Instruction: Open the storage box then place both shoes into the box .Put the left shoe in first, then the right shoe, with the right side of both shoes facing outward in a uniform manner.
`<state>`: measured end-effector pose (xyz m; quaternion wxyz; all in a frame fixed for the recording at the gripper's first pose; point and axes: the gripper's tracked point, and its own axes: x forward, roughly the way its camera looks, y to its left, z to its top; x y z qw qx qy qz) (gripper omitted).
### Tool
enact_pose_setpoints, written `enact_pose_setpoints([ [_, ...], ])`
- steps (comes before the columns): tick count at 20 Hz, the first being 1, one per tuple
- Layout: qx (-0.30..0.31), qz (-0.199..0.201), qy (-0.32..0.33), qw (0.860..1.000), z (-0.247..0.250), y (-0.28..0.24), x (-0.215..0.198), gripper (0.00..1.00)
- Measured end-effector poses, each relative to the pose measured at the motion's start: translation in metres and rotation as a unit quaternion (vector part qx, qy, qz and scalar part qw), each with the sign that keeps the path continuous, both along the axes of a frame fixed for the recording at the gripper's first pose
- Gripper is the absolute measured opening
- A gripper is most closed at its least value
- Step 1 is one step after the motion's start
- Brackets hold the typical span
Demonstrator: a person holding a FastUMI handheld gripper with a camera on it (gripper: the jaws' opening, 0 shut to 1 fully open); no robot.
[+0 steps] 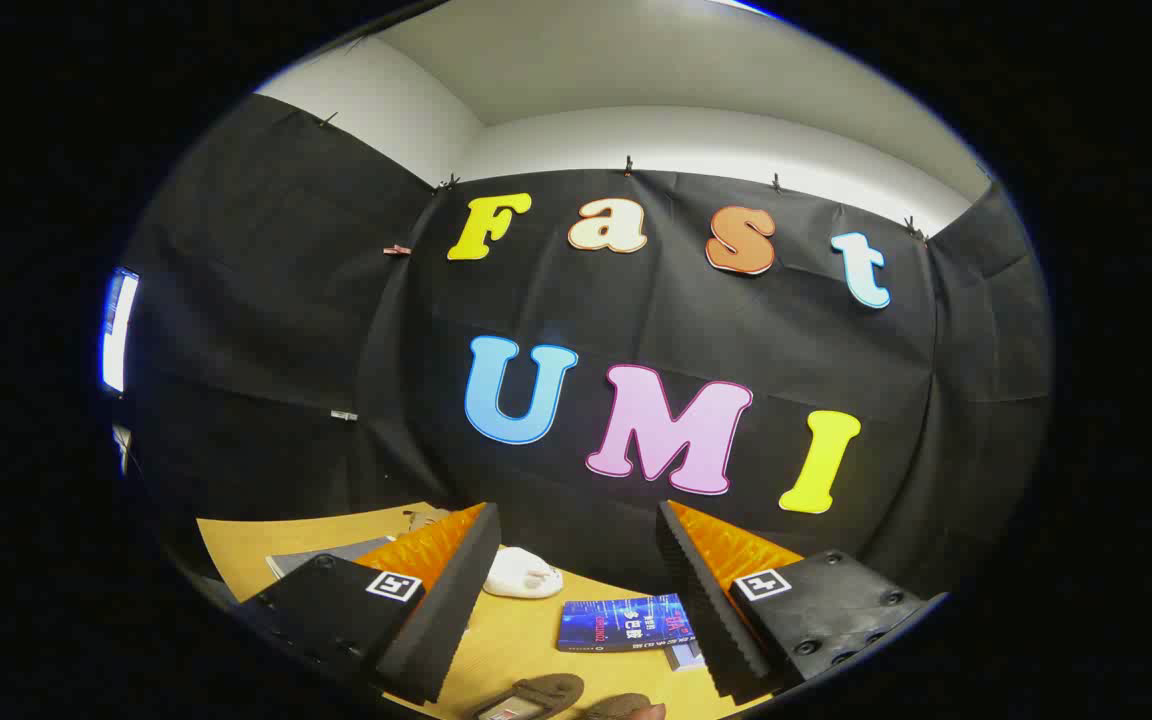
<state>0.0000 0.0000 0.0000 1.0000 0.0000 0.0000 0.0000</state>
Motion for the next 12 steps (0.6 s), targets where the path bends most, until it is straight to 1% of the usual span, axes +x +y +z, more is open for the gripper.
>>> enact_pose_setpoints([
  [4,0.021,0.007,0.012,1.000,-0.0096,0.0053,0.0043,0.97],
  [7,0.033,0.011,0.010,0.999,-0.0075,0.0051,0.0056,0.97],
  [12,0.018,0.009,0.008,1.000,-0.0048,-0.0017,0.0091,0.97],
])
